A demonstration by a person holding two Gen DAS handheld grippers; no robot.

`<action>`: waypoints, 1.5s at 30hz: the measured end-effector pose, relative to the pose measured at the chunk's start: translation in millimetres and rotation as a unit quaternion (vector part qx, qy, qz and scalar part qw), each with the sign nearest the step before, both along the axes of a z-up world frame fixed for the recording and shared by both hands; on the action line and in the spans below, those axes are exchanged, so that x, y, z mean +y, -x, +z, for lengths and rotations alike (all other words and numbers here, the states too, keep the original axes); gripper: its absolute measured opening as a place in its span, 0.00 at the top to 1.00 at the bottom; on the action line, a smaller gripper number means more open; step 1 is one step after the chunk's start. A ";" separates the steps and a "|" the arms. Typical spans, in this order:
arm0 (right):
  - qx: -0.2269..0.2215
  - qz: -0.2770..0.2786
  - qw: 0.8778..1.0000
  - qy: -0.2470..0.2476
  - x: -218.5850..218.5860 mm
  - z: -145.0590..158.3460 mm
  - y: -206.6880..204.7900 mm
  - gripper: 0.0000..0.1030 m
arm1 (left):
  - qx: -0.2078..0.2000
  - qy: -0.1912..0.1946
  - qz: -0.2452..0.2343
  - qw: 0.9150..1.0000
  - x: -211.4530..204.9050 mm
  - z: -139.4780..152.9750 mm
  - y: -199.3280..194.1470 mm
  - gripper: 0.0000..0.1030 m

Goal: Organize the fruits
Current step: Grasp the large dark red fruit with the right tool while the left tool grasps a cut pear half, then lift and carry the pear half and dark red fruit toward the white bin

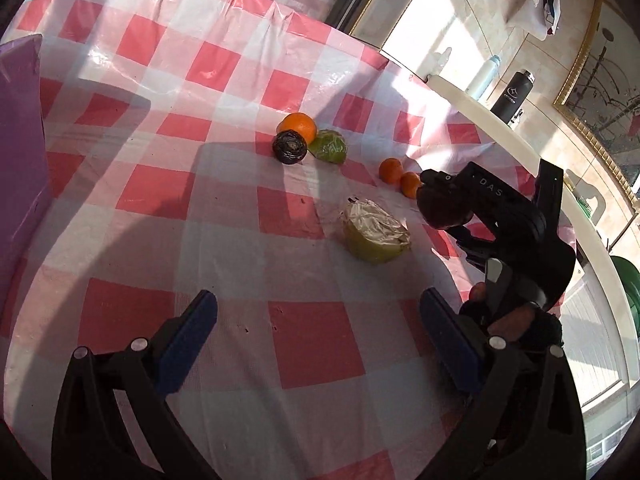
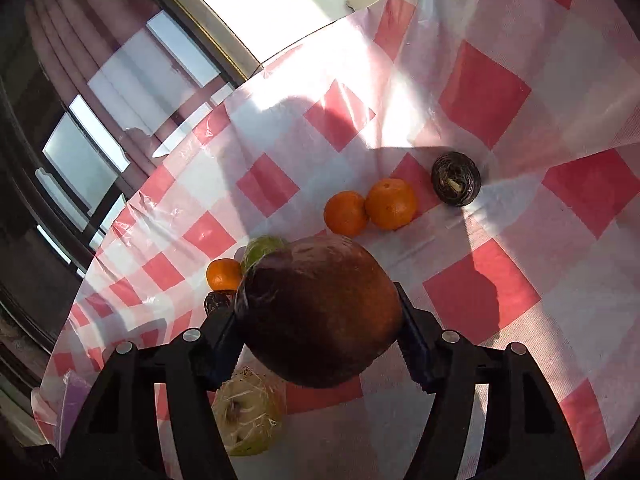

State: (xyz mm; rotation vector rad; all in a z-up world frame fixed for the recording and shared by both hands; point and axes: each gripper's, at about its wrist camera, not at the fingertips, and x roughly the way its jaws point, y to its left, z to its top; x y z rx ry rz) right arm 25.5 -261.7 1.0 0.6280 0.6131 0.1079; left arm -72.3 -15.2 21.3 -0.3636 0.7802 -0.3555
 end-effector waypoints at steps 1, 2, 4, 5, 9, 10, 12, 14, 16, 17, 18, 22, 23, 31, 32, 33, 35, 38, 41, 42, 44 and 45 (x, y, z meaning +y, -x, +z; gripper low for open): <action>-0.016 -0.013 1.000 -0.018 -7.1 1.1 4.9 0.36 | 0.004 -0.004 -0.013 1.000 -7.3 -0.6 -5.7 0.02; -0.037 -0.018 0.999 -0.032 -12.5 3.0 10.5 0.36 | 0.010 -0.009 -0.023 1.000 -16.5 -1.2 -12.9 0.02; -0.069 -0.033 0.996 -0.035 -18.9 6.5 18.8 0.36 | 0.015 -0.022 -0.034 0.999 -35.9 -3.0 -29.2 0.02; -0.074 -0.040 0.996 -0.038 -21.3 6.8 20.0 0.36 | 0.022 -0.029 -0.040 0.999 -45.7 -4.1 -38.4 0.02; -0.087 -0.060 0.991 -0.086 -41.2 1.3 24.0 0.36 | 0.042 -0.065 -0.033 0.996 -76.2 -9.7 -76.1 0.02; -0.090 -0.068 0.988 -0.101 -47.4 -0.7 25.9 0.36 | 0.042 -0.079 -0.035 0.995 -82.8 -10.0 -84.2 0.02; -0.092 -0.078 0.983 -0.135 -58.5 -7.5 27.6 0.36 | 0.044 -0.120 -0.042 0.991 -97.4 -11.1 -99.1 0.02; -0.090 -0.087 0.980 -0.154 -62.2 -12.0 26.2 0.36 | 0.044 -0.161 -0.059 0.984 -112.2 -12.6 -107.7 0.03; -0.089 -0.083 0.981 -0.154 -61.3 -12.1 23.4 0.36 | 0.025 -0.234 -0.068 0.969 -128.9 -13.3 -104.9 0.37; -0.088 -0.079 0.982 -0.146 -59.1 -10.1 22.5 0.36 | 0.016 -0.256 -0.076 0.964 -133.6 -13.7 -100.2 0.37; -0.087 -0.074 0.984 -0.134 -55.6 -7.5 21.5 0.36 | 0.015 -0.247 -0.089 0.965 -132.7 -13.4 -94.8 0.37; -0.086 -0.054 0.991 -0.084 -39.6 2.4 19.6 0.36 | 0.003 -0.162 -0.066 0.985 -92.4 -4.7 -57.3 0.38; -0.085 -0.048 0.993 -0.073 -35.8 3.8 18.0 0.36 | -0.004 -0.123 -0.057 0.991 -73.9 -1.7 -45.7 0.38; -0.083 -0.018 0.996 -0.039 -19.3 6.3 14.1 0.36 | -0.035 0.093 0.041 0.994 38.8 0.2 16.2 0.37; -0.084 -0.018 0.996 -0.040 -19.9 5.8 15.1 0.36 | -0.031 0.102 0.042 0.993 41.6 -1.1 14.1 0.37; -0.085 -0.019 0.995 -0.042 -20.9 6.0 15.0 0.36 | -0.027 0.103 0.043 0.993 41.3 -1.6 12.5 0.37; -0.083 -0.021 0.995 -0.045 -22.7 5.3 13.4 0.36 | -0.029 0.091 0.036 0.995 37.1 1.0 10.7 0.37; -0.081 -0.022 0.996 -0.039 -20.9 5.8 13.2 0.36 | -0.038 0.057 0.023 0.997 20.8 5.4 8.9 0.37; -0.076 -0.024 0.996 -0.026 -16.9 7.2 11.7 0.36 | -0.046 0.032 0.019 0.998 10.9 4.8 9.8 0.37; -0.072 -0.025 0.997 -0.022 -15.5 7.4 11.0 0.36 | -0.047 0.028 0.019 0.998 9.8 5.0 10.2 0.37; -0.066 -0.024 0.997 -0.018 -13.6 7.6 9.8 0.36 | -0.047 0.025 0.021 0.998 9.1 4.8 11.4 0.37; -0.062 -0.020 0.998 -0.019 -13.2 7.2 9.1 0.36 | -0.047 0.026 0.021 0.998 8.9 4.8 11.8 0.37</action>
